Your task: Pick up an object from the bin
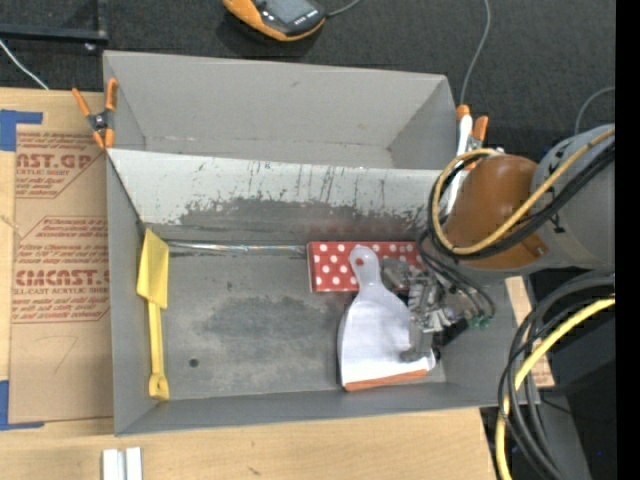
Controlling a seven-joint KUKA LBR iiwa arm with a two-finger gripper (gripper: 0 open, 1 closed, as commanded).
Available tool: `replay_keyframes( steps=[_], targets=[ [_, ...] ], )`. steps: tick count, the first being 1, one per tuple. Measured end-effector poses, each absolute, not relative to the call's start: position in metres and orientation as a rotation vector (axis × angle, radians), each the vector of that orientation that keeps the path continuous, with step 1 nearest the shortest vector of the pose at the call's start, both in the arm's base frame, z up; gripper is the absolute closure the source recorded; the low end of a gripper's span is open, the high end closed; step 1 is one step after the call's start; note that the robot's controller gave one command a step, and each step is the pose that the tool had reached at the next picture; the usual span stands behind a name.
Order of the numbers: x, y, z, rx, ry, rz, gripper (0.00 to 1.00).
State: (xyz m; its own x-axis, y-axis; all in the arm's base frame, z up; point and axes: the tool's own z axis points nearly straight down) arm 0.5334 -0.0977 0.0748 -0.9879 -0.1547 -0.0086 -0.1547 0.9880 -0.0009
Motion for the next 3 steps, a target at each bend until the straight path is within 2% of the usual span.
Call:
replay_keyframes(
  steps=[1, 2, 3],
  targets=[
    [0.512, -0.108, 0.072, 0.092, 3.124, 0.002, 1.0],
    [0.512, -0.108, 0.072, 0.091, 3.125, 0.002, 1.0],
    [0.519, -0.134, 0.069, 0.052, 3.13, 0.028, 1.0]
  ],
)
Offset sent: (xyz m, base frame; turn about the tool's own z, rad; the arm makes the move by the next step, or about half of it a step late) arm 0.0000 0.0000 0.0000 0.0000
